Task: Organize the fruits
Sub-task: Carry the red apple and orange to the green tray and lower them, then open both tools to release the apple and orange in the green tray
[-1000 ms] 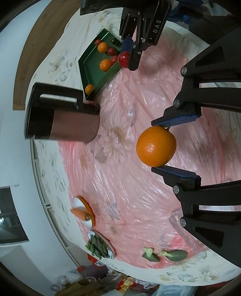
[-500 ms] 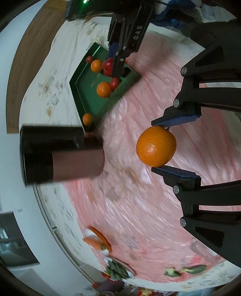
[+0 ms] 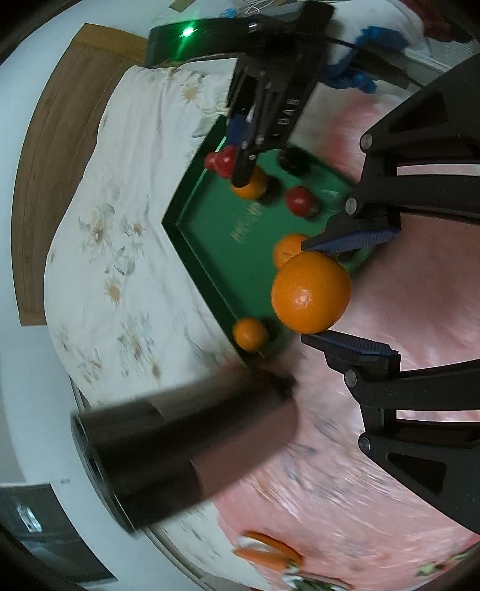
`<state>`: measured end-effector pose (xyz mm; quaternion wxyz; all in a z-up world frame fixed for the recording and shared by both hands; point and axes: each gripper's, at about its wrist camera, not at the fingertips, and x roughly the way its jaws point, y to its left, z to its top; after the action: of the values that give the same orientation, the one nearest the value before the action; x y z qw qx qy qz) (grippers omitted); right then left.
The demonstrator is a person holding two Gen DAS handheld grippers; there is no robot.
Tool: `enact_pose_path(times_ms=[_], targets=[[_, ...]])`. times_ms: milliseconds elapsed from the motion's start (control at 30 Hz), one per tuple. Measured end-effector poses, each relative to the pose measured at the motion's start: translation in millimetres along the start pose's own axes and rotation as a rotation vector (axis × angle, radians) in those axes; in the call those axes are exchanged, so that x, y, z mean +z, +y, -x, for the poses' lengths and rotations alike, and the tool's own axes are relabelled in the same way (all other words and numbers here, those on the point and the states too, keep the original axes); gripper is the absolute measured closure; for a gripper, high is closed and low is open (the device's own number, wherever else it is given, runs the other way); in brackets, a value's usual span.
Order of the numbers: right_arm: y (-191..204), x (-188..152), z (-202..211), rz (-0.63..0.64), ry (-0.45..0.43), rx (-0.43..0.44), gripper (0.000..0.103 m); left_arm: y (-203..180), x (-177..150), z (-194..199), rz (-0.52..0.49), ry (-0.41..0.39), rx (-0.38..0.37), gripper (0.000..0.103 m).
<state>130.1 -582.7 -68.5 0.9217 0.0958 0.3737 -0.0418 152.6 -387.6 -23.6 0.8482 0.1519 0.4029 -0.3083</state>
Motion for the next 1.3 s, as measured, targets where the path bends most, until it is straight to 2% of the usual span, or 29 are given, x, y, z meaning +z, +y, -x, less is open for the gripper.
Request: enact_pose_path(times_ms=[200, 433, 733, 767, 800, 867, 933, 967, 1000, 1067, 1133, 1233, 1300], targets=[[-27.8, 8.0, -18.1, -0.021, -0.004, -0.049, 0.07, -13.1, 28.5, -47.1, -0.004, 0.021, -0.011, 0.067], [-27.3, 12.4, -42.2, 0.002, 0.014, -0.052, 0.069, -14.9, 31.2, -94.0, 0.002, 0.087, 0.005, 0.067], [-20.9, 7.3, -59.4, 0.02, 0.054, -0.06, 0.068, -10.9, 25.4, -107.5, 0.024, 0.11, -0.008, 0.066], [-20.9, 6.8, -59.0, 0.018, 0.054, -0.063, 0.064, -10.7, 24.8, -106.3, 0.023, 0.108, -0.006, 0.066], [-20.7, 6.5, -58.3, 0.017, 0.053, -0.064, 0.049, -10.1, 24.5, -105.4, 0.023, 0.107, -0.004, 0.066], [-20.2, 6.3, -55.4, 0.013, 0.047, -0.067, 0.029, -8.2, 23.4, -102.1, 0.026, 0.104, 0.0, 0.066], [-20.0, 6.2, -51.0, 0.008, 0.039, -0.069, 0.027, -6.6, 22.5, -97.6, 0.03, 0.1, 0.002, 0.066], [-19.5, 6.1, -48.5, 0.005, 0.037, -0.068, 0.027, -6.1, 22.4, -95.6, 0.031, 0.097, 0.002, 0.06], [-19.3, 6.0, -46.6, 0.004, 0.035, -0.067, 0.027, -5.6, 22.2, -91.7, 0.035, 0.087, 0.002, 0.048], [-16.6, 5.2, -39.8, 0.003, 0.027, -0.062, 0.025, -5.3, 21.1, -79.7, 0.037, 0.055, 0.009, 0.047], [-12.6, 3.9, -32.5, 0.003, 0.02, -0.06, 0.019, -4.6, 20.5, -69.1, 0.04, 0.042, -0.001, 0.047], [-5.0, 0.4, -20.1, 0.003, 0.011, -0.054, 0.017, -0.7, 17.4, -51.6, 0.047, 0.02, 0.004, 0.047], [-0.5, -2.0, -12.9, 0.004, 0.007, -0.051, 0.011, 3.5, 14.1, -42.0, 0.059, 0.014, 0.005, 0.047]])
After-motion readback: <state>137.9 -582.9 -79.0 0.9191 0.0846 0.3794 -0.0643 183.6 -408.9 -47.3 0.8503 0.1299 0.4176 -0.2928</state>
